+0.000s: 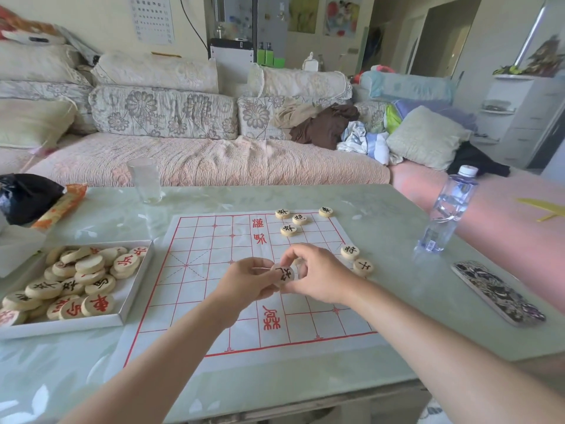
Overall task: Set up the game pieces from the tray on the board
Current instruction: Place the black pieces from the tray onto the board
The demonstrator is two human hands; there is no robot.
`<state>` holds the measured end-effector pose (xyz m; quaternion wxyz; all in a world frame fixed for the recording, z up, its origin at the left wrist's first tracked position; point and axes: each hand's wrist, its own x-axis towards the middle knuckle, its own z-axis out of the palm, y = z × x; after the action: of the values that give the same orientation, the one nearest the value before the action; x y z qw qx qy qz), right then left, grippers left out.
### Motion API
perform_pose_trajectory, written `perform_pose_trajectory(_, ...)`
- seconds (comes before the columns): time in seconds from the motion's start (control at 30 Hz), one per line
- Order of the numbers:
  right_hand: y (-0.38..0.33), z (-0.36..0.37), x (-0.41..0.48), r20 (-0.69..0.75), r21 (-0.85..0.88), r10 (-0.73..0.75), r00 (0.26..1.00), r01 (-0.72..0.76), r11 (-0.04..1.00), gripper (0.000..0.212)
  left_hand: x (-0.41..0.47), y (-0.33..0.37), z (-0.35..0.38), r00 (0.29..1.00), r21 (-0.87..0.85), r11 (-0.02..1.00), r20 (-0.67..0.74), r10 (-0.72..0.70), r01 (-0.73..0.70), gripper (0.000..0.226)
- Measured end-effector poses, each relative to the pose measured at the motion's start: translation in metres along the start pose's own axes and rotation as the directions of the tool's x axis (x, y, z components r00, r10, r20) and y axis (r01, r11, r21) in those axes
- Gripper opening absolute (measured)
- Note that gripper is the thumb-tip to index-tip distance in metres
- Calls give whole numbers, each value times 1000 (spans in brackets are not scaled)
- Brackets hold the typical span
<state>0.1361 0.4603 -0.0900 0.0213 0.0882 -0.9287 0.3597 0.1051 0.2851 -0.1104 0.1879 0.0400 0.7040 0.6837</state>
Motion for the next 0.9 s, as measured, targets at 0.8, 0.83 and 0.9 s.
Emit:
perform_pose_trajectory(0.8,53,-32,-55,53,-346,239,969,-207,915,22,-7,-38,3,921,947,92,273,277,-309,53)
perform_pose_trajectory(0.83,49,-31,-53,49,-332,231,972,-203,921,20,-7,-38,2,919,943,110,274,285,-315,53)
perform_pose_trajectory(0.9,40,-26,-46,31,-303,196,980,-178,936,14,-5,-36,-3,912,933,155,265,314,-324,49)
